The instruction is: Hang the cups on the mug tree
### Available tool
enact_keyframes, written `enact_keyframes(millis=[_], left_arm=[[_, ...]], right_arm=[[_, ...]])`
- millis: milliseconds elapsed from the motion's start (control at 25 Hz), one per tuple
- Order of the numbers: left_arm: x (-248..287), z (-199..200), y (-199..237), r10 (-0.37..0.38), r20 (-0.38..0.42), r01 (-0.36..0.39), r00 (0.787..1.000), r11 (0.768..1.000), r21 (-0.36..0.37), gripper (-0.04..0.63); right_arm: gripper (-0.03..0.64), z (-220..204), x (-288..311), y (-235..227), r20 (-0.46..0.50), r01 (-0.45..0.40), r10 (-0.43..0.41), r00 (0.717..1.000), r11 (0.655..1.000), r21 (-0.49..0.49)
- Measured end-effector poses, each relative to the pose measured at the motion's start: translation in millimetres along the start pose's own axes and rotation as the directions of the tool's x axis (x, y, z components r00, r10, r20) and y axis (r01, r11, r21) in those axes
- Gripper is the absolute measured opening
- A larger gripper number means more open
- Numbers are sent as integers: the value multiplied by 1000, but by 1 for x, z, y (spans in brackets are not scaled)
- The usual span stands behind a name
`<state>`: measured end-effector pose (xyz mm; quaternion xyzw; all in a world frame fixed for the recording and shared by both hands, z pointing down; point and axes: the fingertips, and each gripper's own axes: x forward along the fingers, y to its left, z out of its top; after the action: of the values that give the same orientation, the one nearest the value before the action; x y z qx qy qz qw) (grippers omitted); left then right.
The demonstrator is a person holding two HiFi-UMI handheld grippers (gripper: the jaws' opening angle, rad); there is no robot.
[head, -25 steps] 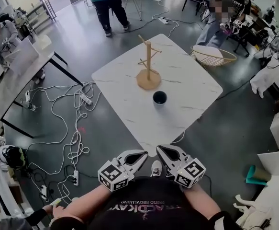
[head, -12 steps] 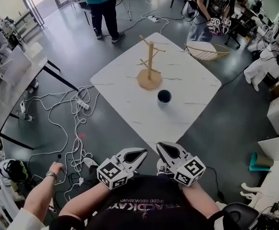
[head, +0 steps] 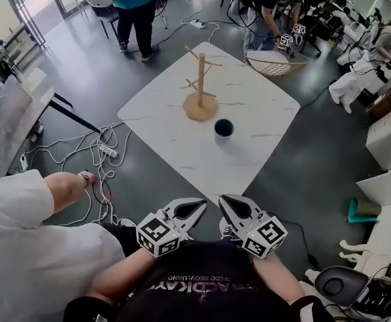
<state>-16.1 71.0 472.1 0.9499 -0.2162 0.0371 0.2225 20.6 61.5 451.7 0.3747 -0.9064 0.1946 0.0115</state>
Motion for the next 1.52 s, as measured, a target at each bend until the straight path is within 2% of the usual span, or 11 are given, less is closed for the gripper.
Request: enact_keyframes(millis=[320, 680, 720, 760, 1120, 1320, 1520], left_arm=[[5, -5, -14, -27, -11, 27, 1000, 999, 23, -6], [-18, -8, -6, -25, -13, 26, 1000, 1000, 15, -6], [-22, -9, -4, -26, -12, 26, 1000, 1000, 10, -6], [-26, -10, 0, -27, -12, 27, 1000, 1000, 5, -6], [-47, -20, 19, -32, -5, 32, 999, 998, -48, -6], [-40, -21, 23, -21, -10, 20, 1000, 998, -61, -6], [-28, -13, 34, 22, -13, -22, 1000, 998, -60, -6]], right_arm=[[11, -7, -16, -16, 10, 47, -47, 999, 999, 1], [15, -4, -2, -28, 24, 126, -126, 992, 992, -10], [33, -5, 1, -30, 21, 138, -137, 990, 990, -6], [83, -7, 4, -32, 18, 149, -149, 989, 989, -4], [141, -25, 20, -65, -19, 274, -275, 961, 961, -45], [209, -38, 31, -106, -60, 323, -330, 942, 941, -98], [252, -57, 48, -158, -129, 349, -367, 921, 926, -143]])
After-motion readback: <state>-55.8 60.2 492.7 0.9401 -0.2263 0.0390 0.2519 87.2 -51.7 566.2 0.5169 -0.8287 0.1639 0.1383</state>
